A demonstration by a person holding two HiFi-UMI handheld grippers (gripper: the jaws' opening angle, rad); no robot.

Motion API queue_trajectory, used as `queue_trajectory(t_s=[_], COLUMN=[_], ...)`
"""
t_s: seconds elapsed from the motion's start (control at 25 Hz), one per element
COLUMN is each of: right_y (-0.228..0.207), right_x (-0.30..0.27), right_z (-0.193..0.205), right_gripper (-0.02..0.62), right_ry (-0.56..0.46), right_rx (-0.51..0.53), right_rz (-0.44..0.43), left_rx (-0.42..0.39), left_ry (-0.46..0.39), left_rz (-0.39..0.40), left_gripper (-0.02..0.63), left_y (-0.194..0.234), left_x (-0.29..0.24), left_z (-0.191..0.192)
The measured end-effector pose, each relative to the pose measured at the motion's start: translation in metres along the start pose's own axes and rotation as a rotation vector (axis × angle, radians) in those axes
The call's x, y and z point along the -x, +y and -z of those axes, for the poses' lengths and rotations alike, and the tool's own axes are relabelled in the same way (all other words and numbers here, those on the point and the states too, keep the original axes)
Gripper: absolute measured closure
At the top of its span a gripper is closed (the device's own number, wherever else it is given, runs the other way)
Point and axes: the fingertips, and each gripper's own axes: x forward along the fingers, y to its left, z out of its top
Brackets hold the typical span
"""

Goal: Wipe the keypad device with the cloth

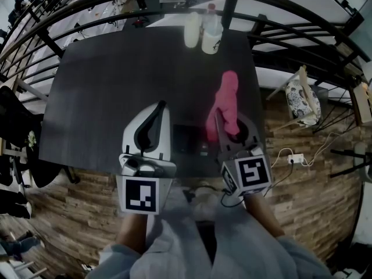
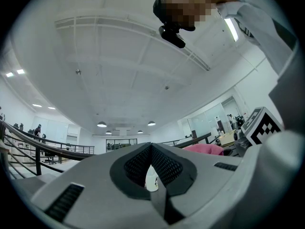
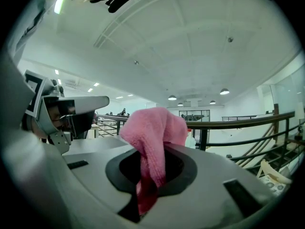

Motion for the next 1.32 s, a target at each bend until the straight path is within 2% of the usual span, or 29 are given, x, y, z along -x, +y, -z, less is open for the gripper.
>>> queue_trajectory(t_s=[1.32], right_y=[-0.003], right_x=[0.005], right_z=[0.013], right_gripper=[0.555], right_ry=[0.049], right_rx=[-0.006], right_rz=[-0.005], left_rx=[0.012], left_ry=[-0.008], left_rz=[0.031], left_gripper=[0.603], left_y=[-0.007], left_x=[-0.004], left_z=[0.000])
